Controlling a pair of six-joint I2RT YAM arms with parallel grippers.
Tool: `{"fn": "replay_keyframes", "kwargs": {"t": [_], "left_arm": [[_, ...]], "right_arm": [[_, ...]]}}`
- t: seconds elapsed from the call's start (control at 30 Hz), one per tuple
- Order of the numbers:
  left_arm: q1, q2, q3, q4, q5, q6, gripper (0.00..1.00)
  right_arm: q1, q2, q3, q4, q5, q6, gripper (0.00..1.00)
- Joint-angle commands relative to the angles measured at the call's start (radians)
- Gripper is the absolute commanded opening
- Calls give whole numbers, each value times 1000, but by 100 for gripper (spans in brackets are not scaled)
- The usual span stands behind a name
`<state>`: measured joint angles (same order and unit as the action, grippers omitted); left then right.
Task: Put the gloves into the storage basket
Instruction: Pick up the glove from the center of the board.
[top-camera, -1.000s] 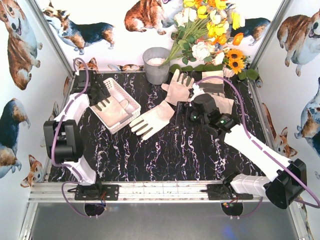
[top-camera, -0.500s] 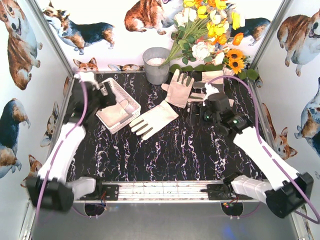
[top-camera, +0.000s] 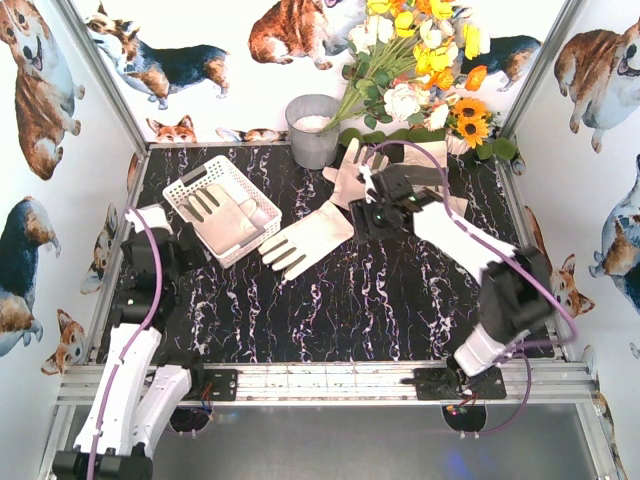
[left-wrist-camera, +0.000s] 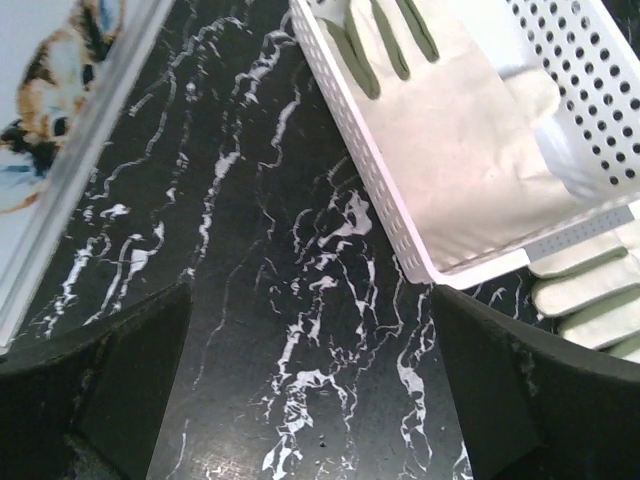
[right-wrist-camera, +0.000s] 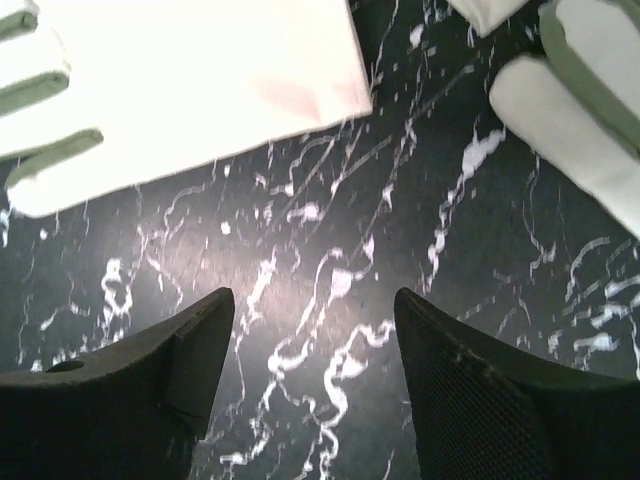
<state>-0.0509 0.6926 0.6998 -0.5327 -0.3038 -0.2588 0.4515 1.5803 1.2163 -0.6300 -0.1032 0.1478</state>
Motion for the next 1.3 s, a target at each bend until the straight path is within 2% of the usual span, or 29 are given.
{"fn": "replay_keyframes", "kwargs": {"t": [0.0, 0.17, 0.23, 0.5, 0.87, 1.0, 1.1, 1.17, 1.27], "left_arm": [[6, -50, 2, 19, -105, 26, 100], [6, -49, 4, 15, -112, 33, 100], [6, -48, 4, 14, -122, 33, 100], [6, -37, 7, 14, -118, 33, 100], [6, -33, 6, 16, -112, 35, 100], [6, -34, 4, 20, -95, 39, 100], [5, -32, 1, 32, -46, 55, 91], [6, -23, 3, 33, -10, 59, 88], [5, -13, 7, 30, 39, 56, 88]], "right_arm": [[1, 129, 151, 51, 17, 20, 65], [1, 277, 240, 68, 46, 53, 65], [2, 327, 271, 67, 54, 53, 61], [19, 470, 386, 67, 85, 4, 56], [33, 658, 600, 29, 38, -46, 50], [35, 697, 643, 6, 3, -52, 31], [35, 685, 632, -5, -25, -52, 14], [36, 654, 607, -5, -59, -55, 0], [36, 572, 545, 13, -101, -59, 0]]}}
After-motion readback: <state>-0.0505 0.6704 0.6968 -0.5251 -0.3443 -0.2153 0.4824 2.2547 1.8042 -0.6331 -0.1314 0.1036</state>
